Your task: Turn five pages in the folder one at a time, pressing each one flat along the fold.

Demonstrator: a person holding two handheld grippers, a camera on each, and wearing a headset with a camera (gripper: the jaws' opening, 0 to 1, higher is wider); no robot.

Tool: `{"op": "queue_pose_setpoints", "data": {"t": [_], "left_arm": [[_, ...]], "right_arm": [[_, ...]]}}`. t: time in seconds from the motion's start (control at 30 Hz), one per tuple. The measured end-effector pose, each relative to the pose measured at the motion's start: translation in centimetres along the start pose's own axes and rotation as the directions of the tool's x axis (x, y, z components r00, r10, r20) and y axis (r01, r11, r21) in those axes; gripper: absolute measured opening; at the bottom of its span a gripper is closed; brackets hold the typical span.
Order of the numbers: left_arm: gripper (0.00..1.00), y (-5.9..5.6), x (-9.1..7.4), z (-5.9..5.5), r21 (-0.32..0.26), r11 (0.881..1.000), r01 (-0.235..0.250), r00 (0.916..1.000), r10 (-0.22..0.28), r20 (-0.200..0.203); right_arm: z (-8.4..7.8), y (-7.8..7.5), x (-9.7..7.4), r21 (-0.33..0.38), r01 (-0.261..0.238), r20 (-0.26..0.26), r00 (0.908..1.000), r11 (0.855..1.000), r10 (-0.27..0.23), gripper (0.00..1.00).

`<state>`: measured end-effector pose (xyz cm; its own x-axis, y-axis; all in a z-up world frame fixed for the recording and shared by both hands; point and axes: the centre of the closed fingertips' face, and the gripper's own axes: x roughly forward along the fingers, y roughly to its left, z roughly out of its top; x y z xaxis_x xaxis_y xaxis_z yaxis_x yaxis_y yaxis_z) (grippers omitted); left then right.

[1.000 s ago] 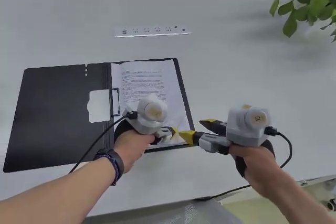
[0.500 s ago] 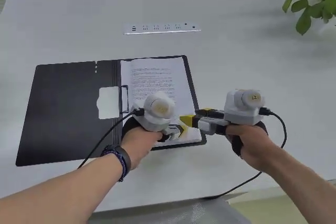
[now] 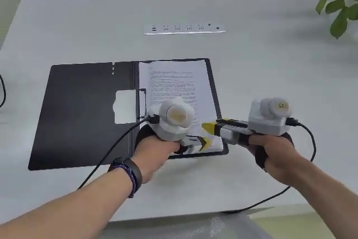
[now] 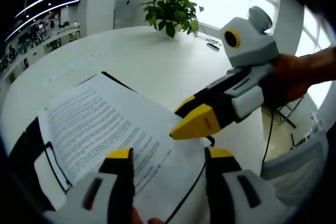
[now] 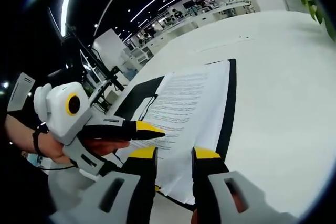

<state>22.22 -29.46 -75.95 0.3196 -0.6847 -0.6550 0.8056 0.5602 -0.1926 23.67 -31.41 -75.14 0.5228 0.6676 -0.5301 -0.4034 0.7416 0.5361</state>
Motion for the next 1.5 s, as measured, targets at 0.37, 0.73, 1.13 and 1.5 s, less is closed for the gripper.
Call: {"op": "queue_pose_setpoints", "data": {"t": [0.37,0.73,1.13,1.5], "left_arm": [[0.57,0.3,-1.9,-1.2,-0.031,0.999,-0.015,0.9998,0.016,0.014],[0.58,1.3,-4.1,-1.5,-0.046,0.998,-0.045,0.9983,0.046,0.035],[0.6,2.3,-6.7,-1.8,-0.076,0.994,-0.08,0.9934,0.086,0.076],[0.61,4.5,-10.4,-3.4,-0.105,0.986,-0.13,0.9854,0.141,0.096]], "right_arm": [[-0.6,0.1,-0.4,0.098,-0.018,0.031,0.9994,0.995,0.015,0.04],[-0.1,1.1,0.1,0.104,-0.028,0.046,0.9987,0.994,0.024,0.0],[1.3,3.1,0.3,0.087,-0.045,0.084,0.9958,0.995,0.037,0.0],[2.5,6.2,1.8,0.084,-0.085,0.12,0.99,0.993,0.074,0.0]]}}
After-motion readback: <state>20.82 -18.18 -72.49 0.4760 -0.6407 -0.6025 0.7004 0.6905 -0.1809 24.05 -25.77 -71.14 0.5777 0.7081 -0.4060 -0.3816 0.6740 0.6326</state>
